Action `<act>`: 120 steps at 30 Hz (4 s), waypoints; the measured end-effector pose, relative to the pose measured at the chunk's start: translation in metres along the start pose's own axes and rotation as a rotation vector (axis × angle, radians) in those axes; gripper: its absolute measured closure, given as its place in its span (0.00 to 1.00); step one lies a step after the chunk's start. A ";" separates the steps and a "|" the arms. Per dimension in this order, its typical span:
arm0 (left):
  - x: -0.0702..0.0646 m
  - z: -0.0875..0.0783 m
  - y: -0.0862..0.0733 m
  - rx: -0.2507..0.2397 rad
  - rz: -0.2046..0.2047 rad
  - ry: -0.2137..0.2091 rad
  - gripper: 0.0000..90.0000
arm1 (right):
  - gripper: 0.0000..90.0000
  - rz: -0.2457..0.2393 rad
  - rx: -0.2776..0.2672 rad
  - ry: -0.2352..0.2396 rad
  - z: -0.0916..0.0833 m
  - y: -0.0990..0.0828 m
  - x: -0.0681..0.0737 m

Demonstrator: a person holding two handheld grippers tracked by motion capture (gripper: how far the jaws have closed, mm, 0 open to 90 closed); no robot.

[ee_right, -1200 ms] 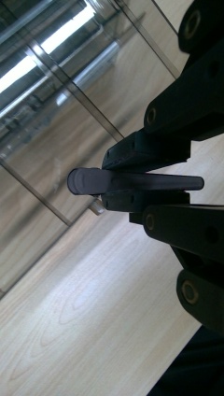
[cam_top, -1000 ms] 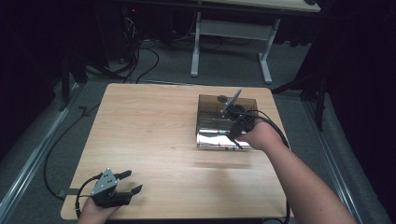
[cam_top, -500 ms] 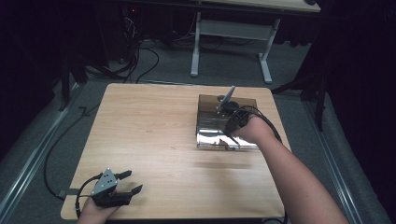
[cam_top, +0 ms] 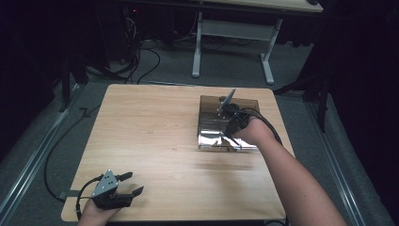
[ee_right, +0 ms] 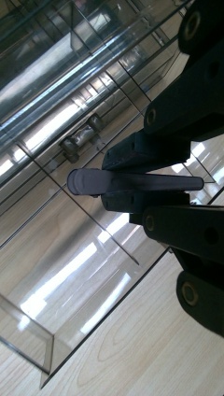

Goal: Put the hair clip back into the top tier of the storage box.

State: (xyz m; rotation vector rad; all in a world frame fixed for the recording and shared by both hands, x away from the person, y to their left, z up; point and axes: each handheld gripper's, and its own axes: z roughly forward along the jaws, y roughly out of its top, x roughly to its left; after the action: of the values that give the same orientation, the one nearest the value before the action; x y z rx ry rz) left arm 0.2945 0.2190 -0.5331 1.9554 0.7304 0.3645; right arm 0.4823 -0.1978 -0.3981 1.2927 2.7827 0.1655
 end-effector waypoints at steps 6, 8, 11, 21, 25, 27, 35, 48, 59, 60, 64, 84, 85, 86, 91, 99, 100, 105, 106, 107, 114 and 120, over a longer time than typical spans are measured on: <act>0.000 0.000 0.000 0.005 0.002 -0.002 0.33 | 0.88 0.009 0.007 0.003 0.008 -0.004 0.000; 0.000 0.000 0.000 0.005 0.002 -0.002 0.33 | 0.88 0.000 0.011 -0.002 0.011 -0.004 0.000; 0.000 0.000 0.000 0.005 0.001 -0.002 0.33 | 0.88 -0.005 0.013 0.000 0.012 -0.004 -0.001; 0.000 0.000 0.000 0.000 -0.002 -0.001 0.33 | 0.88 0.008 0.030 0.000 0.022 -0.002 0.000; 0.000 0.000 0.000 0.001 0.000 -0.001 0.33 | 0.88 0.018 0.033 0.002 0.022 -0.002 0.000; 0.000 0.000 0.000 0.001 -0.001 -0.001 0.33 | 0.87 0.004 0.030 0.001 0.022 -0.002 -0.001; 0.000 0.000 0.000 0.001 0.000 -0.002 0.33 | 0.83 0.011 0.024 0.009 0.019 -0.001 0.000; 0.000 0.000 0.000 0.000 0.003 0.000 0.33 | 0.81 0.063 0.020 0.018 -0.003 -0.014 0.001; 0.000 0.000 0.000 0.000 -0.002 0.003 0.33 | 0.83 0.072 0.034 0.022 -0.015 -0.028 0.008; 0.000 0.000 0.000 -0.001 -0.002 0.003 0.33 | 0.84 0.079 0.036 0.024 -0.016 -0.030 0.010; 0.000 0.000 0.000 -0.002 -0.003 0.003 0.33 | 0.85 0.080 0.035 0.028 -0.018 -0.036 0.012; 0.000 0.000 0.000 -0.001 -0.003 0.005 0.33 | 0.87 0.107 0.068 0.062 -0.001 -0.067 0.018; 0.000 0.000 0.000 0.000 -0.002 0.005 0.33 | 0.87 0.108 0.069 0.065 0.001 -0.068 0.018; 0.000 0.000 0.000 0.000 -0.003 0.005 0.33 | 0.87 0.122 0.077 0.067 0.003 -0.070 0.019; 0.000 0.000 0.000 -0.001 -0.004 0.005 0.33 | 0.83 0.124 0.068 0.078 0.016 -0.077 0.019; -0.001 0.000 0.000 -0.001 -0.003 0.005 0.33 | 0.74 0.141 -0.007 0.072 0.038 -0.094 0.027; 0.000 0.000 0.000 -0.001 -0.002 0.006 0.33 | 0.73 0.157 -0.016 0.070 0.040 -0.096 0.029; 0.000 0.000 0.000 -0.001 -0.005 0.006 0.33 | 0.69 0.179 -0.133 0.074 0.048 -0.111 0.035; 0.000 0.000 0.000 -0.002 -0.005 0.007 0.33 | 0.68 0.185 -0.158 0.076 0.049 -0.114 0.036; 0.000 0.000 0.000 -0.002 -0.005 0.008 0.33 | 0.67 0.181 -0.183 0.080 0.050 -0.118 0.036; 0.000 0.000 0.000 -0.001 -0.008 0.014 0.33 | 0.64 0.158 -0.352 0.056 0.061 -0.141 0.046; 0.000 -0.001 0.000 -0.011 -0.009 0.018 0.33 | 0.62 0.161 -0.502 0.070 0.071 -0.161 0.051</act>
State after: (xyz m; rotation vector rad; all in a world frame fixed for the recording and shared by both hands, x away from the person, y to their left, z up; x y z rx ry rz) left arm 0.2942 0.2195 -0.5329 1.9402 0.7471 0.3797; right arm 0.3352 -0.2565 -0.4900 1.3795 2.4436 0.8676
